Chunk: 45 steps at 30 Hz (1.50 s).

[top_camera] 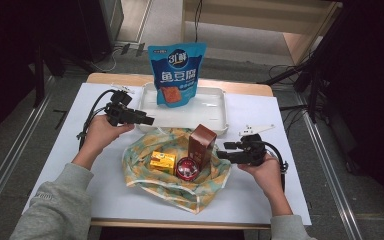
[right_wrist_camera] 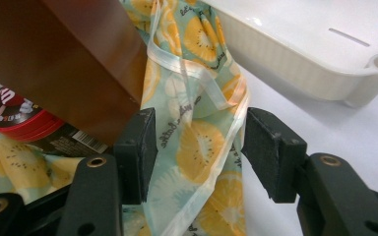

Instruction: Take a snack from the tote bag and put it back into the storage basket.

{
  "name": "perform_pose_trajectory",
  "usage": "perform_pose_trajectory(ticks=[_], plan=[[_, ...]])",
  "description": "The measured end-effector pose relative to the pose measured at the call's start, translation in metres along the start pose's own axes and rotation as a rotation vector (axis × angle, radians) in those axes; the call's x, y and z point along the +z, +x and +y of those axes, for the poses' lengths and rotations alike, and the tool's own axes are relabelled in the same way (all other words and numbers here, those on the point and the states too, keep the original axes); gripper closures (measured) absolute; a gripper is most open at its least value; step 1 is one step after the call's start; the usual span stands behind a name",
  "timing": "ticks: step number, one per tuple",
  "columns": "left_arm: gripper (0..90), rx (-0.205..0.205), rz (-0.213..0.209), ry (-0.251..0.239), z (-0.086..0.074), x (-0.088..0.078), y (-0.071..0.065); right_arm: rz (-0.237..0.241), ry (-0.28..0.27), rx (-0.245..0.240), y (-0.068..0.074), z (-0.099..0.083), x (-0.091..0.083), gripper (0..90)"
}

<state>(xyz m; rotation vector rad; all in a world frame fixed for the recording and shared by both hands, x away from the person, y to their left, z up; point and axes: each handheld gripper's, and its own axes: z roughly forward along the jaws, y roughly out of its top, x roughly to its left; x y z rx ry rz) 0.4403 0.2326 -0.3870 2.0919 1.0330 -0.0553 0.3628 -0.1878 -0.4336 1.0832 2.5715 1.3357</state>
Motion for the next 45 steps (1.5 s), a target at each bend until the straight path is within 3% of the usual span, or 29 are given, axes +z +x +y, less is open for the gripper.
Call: perform_pose_trajectory(ticks=[4, 9, 21, 39, 45], plan=[[40.4, 0.012, 0.006, 0.019, -0.007, 0.000, -0.005, 0.003, 0.005, -0.002, 0.002, 0.001, -0.001, 47.2], [39.2, 0.006, -0.023, 0.008, -0.014, -0.002, -0.010, 0.001, 0.006, 0.002, 0.005, 0.002, -0.003, 46.9], [37.7, 0.030, -0.047, -0.003, -0.029, -0.008, -0.023, 0.004, 0.003, -0.028, 0.018, 0.008, -0.010, 44.6], [37.3, 0.039, -0.061, -0.001, -0.035, -0.012, -0.026, 0.025, 0.048, -0.058, 0.043, 0.023, -0.018, 30.2], [37.4, 0.045, -0.061, -0.004, -0.035, -0.014, -0.028, 0.021, 0.040, -0.061, 0.049, 0.029, -0.020, 26.7]])
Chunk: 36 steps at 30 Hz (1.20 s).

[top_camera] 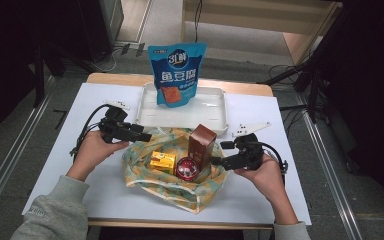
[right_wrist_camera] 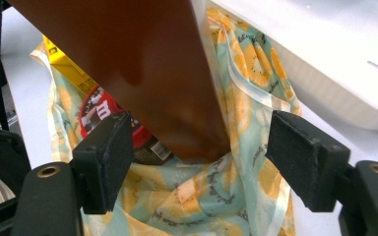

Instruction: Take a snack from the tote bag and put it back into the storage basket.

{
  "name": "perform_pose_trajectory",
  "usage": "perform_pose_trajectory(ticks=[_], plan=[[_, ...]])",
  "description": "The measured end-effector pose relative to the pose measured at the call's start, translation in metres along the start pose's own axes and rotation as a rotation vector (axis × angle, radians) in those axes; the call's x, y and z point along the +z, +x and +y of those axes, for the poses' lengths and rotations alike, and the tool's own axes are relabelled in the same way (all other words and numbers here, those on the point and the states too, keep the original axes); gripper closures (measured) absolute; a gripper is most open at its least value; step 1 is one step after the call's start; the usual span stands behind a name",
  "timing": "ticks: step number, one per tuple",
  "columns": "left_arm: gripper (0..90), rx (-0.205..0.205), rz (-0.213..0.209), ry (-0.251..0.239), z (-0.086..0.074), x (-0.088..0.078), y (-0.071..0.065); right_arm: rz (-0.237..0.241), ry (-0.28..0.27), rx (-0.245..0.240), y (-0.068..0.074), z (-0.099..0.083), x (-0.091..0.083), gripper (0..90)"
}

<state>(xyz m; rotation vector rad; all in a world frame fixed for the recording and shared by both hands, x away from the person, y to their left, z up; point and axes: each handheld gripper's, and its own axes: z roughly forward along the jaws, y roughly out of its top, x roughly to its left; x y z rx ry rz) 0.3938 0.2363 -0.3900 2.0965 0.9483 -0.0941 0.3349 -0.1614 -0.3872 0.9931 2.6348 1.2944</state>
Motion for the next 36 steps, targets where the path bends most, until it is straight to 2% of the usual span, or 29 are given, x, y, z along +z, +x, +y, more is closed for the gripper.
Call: perform_pose_trajectory(ticks=[14, 21, 26, 36], plan=[[37.1, 0.006, -0.006, -0.007, -0.001, -0.006, -0.003, -0.007, 0.022, 0.010, 0.011, 0.011, 0.000, 21.6], [37.2, -0.002, -0.010, -0.016, -0.001, -0.010, -0.001, -0.018, 0.021, -0.021, 0.018, 0.020, 0.002, 19.9], [37.1, -0.007, -0.014, -0.016, -0.001, -0.014, -0.001, -0.023, 0.022, -0.020, 0.021, 0.025, 0.005, 19.9], [37.1, -0.015, -0.025, -0.020, -0.002, -0.015, -0.001, -0.038, 0.028, -0.051, 0.027, 0.041, 0.012, 20.6]])
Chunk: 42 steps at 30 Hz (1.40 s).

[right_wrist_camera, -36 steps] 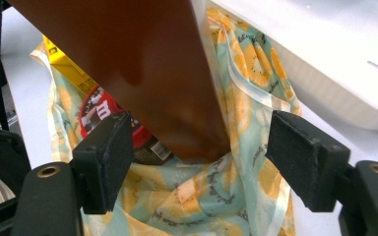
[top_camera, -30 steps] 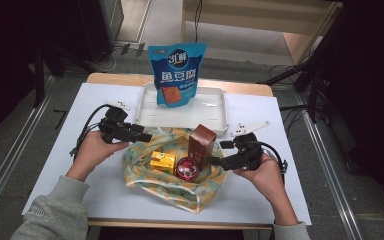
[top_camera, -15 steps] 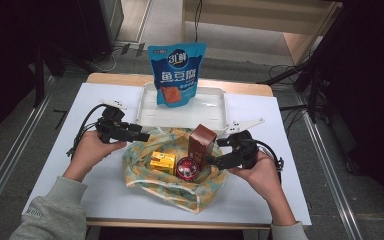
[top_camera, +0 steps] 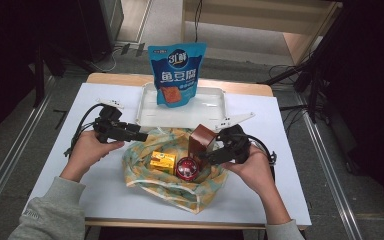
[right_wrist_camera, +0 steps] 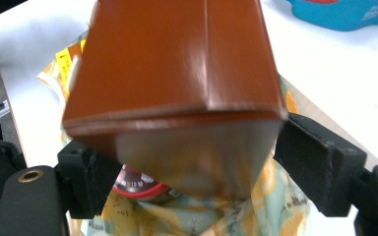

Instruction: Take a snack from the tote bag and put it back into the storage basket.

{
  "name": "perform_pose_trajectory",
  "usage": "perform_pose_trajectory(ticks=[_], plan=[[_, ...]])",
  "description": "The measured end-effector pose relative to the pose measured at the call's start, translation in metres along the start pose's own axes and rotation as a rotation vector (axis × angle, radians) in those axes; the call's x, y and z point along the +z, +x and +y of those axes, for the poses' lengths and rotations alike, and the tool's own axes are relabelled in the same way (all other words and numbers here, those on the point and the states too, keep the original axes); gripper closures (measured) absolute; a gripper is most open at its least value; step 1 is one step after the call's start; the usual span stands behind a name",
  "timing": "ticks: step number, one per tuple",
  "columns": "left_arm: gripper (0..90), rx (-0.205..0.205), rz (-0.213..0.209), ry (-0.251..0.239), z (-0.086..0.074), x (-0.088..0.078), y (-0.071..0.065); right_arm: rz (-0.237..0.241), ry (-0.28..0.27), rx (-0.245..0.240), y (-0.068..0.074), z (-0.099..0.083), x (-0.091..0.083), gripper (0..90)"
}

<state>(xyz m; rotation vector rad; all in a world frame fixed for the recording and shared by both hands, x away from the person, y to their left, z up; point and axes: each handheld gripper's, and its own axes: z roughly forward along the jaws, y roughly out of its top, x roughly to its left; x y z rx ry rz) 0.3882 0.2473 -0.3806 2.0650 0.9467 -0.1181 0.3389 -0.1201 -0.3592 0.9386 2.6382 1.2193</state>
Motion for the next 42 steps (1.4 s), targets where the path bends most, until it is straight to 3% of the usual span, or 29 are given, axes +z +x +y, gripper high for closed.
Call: perform_pose_trajectory(ticks=[13, 21, 25, 42], plan=[[37.1, -0.009, -0.011, -0.005, 0.000, -0.003, 0.000, -0.013, -0.003, 0.006, 0.000, 0.012, 0.008, 23.0], [37.2, -0.008, -0.013, -0.007, -0.001, -0.004, 0.001, -0.031, -0.009, -0.009, 0.001, 0.020, 0.010, 38.4], [37.2, -0.016, -0.019, -0.012, -0.002, -0.005, 0.002, -0.048, -0.015, -0.014, -0.001, 0.020, 0.010, 41.8], [37.3, -0.017, -0.029, -0.015, -0.003, -0.005, 0.003, -0.027, -0.023, -0.026, -0.004, 0.023, 0.005, 43.7]])
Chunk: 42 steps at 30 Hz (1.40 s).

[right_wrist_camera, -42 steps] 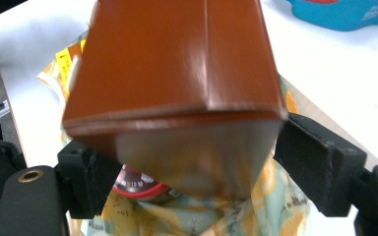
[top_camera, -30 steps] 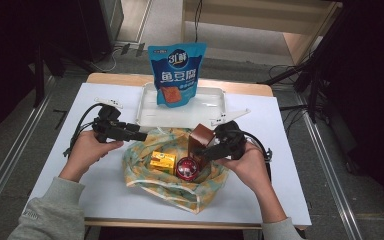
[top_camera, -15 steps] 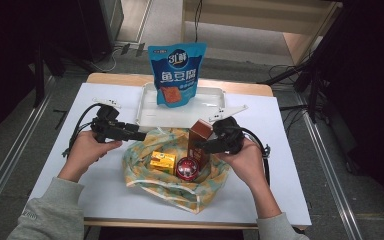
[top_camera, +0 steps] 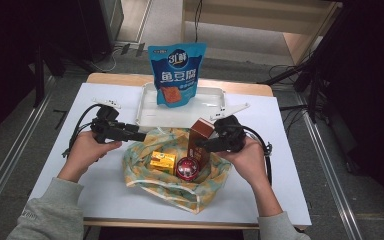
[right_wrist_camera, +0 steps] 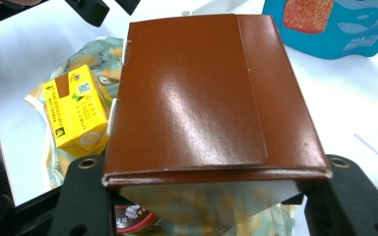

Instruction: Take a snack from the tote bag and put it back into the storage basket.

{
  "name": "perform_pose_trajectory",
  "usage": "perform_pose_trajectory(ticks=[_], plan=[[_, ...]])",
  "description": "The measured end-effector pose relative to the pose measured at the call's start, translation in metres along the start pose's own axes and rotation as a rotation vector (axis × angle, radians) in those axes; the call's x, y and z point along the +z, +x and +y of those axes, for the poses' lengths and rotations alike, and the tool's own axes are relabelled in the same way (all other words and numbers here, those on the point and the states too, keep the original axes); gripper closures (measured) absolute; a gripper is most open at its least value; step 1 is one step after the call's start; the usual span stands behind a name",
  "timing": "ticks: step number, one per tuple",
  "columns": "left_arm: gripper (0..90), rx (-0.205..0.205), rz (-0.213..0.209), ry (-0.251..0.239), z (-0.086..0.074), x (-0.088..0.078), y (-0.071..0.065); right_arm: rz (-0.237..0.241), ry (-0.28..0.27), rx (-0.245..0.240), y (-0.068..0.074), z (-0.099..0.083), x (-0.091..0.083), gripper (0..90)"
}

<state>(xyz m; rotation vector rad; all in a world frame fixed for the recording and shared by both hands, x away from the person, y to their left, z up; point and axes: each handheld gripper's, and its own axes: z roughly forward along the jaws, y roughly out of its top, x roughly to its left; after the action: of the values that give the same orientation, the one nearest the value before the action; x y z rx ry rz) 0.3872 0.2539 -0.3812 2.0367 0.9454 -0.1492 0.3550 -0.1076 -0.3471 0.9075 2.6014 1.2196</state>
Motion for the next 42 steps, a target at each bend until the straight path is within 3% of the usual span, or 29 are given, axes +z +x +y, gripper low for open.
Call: perform_pose_trajectory(ticks=[26, 36, 42], plan=[[37.4, 0.007, -0.014, 0.004, 0.000, 0.000, -0.003, 0.020, -0.039, 0.008, -0.003, 0.015, -0.024, 43.8], [37.1, 0.007, -0.020, 0.009, -0.001, 0.001, -0.003, 0.049, -0.049, -0.010, -0.007, 0.039, -0.036, 43.8], [37.1, 0.008, -0.025, 0.019, -0.002, 0.003, -0.002, 0.035, -0.043, -0.028, -0.007, 0.049, -0.040, 43.9]])
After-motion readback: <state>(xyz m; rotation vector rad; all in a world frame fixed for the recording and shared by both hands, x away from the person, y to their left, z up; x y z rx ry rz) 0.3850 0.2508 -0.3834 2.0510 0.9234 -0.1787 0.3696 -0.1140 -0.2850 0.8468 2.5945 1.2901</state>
